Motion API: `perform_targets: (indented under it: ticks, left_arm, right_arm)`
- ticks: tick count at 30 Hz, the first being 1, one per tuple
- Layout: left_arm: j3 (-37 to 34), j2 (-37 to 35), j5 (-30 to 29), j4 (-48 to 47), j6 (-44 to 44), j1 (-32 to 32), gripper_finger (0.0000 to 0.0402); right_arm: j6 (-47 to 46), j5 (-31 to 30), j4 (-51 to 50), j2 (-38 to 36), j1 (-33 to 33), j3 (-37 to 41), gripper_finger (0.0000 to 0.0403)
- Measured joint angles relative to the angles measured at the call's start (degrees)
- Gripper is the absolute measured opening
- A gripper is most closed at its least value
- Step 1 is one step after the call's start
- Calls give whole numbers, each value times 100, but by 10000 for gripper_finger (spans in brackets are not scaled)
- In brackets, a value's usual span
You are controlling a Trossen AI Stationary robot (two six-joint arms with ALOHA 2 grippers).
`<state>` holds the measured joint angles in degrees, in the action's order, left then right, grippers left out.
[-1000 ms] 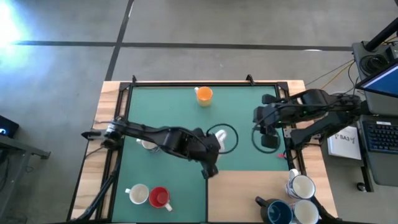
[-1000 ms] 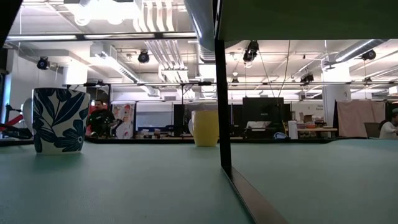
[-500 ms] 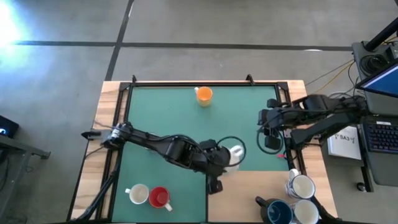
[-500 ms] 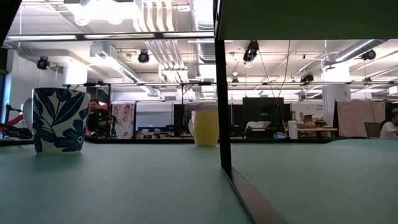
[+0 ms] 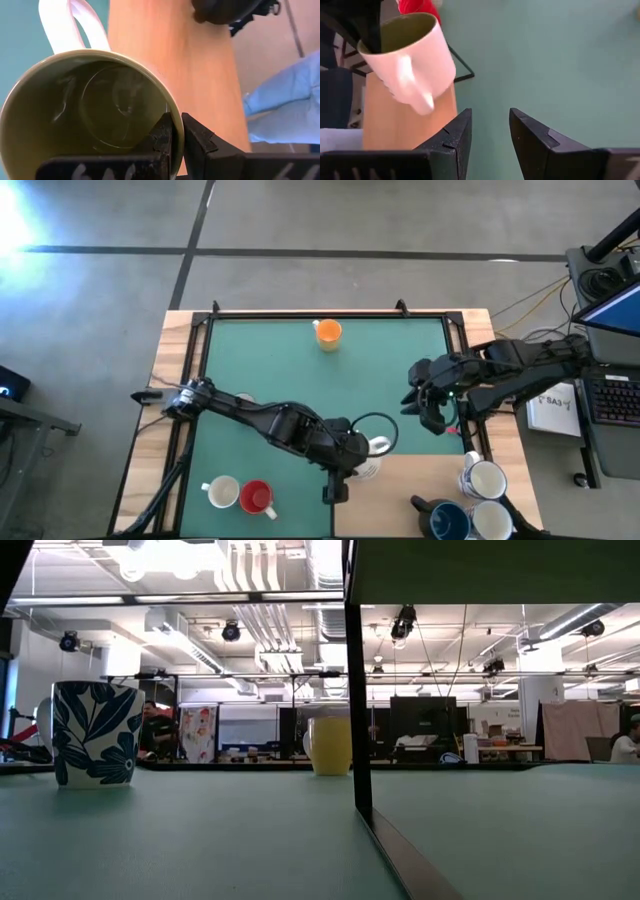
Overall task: Place coffee mugs
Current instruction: Put the white mug on the shelf
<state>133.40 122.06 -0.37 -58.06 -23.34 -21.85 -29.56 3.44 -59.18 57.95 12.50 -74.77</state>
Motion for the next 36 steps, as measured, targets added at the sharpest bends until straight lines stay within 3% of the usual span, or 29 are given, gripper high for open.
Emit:
perform_targets:
  ticks: [18,28,36]
  left_arm:
    - [0,48,245,-235,174,-66,7]
    - [0,144,241,-73,170,-92,8]
    - [-2,166,226,345,100,-133,38]
  right_arm:
    - [-163,99,951,876,1112,5,115]
    - [171,-797,1203,1053,1584,4,123]
    - [29,-819,1370,1047,1796,3,138]
